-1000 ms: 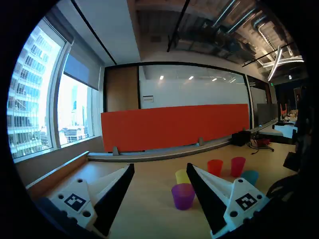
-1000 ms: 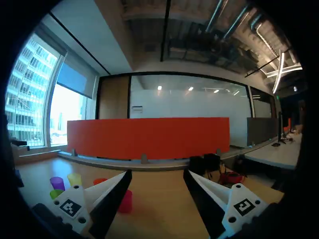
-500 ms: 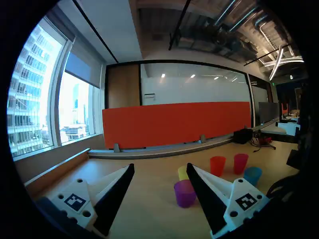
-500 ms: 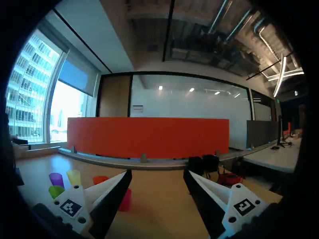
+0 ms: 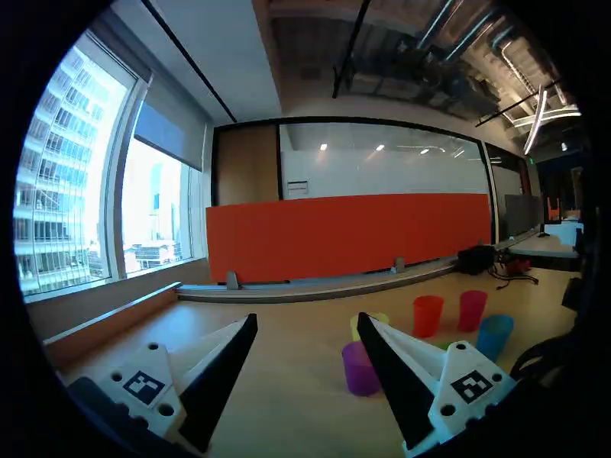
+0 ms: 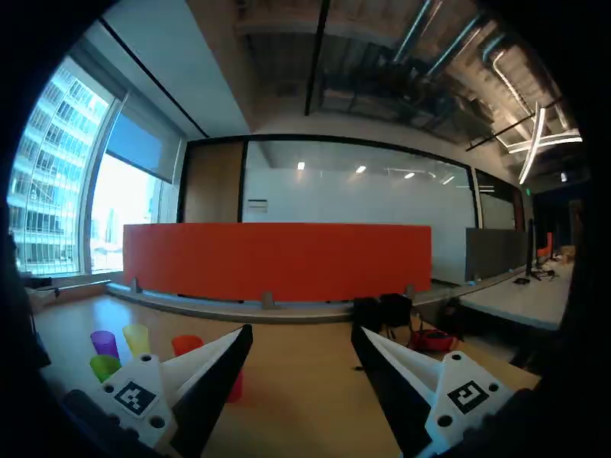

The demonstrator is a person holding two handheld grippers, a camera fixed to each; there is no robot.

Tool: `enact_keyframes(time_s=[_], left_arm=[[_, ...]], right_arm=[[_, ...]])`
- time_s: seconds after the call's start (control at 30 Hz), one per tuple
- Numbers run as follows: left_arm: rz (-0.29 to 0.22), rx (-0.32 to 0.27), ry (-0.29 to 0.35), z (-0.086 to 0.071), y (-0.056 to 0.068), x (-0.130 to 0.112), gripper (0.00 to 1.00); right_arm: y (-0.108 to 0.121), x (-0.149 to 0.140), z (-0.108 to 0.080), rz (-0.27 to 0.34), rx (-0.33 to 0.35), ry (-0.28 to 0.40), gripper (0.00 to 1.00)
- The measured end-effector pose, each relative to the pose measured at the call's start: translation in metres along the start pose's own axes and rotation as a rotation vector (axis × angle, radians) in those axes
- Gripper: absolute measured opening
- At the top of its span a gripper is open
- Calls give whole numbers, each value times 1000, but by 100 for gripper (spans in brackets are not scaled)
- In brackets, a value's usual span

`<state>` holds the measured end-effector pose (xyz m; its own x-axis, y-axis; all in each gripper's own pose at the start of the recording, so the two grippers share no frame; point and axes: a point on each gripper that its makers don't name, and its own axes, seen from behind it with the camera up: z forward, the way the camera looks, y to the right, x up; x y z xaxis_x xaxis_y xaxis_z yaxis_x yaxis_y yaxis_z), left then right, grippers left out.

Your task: Pour water

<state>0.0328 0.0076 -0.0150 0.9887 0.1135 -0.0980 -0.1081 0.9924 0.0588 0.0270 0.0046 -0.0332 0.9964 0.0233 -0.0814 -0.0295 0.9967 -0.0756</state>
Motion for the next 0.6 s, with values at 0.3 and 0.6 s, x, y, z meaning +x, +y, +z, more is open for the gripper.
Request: enact_keyframes(time_s=[0.3,0.6], left_arm=[[21,22,-2,1,3,-18,97],[1,23,-4,2,-2,-32,97]], right_arm=[[-6,12,2,5,10,8,100],[-13,10,2,-9,16,-2,100]])
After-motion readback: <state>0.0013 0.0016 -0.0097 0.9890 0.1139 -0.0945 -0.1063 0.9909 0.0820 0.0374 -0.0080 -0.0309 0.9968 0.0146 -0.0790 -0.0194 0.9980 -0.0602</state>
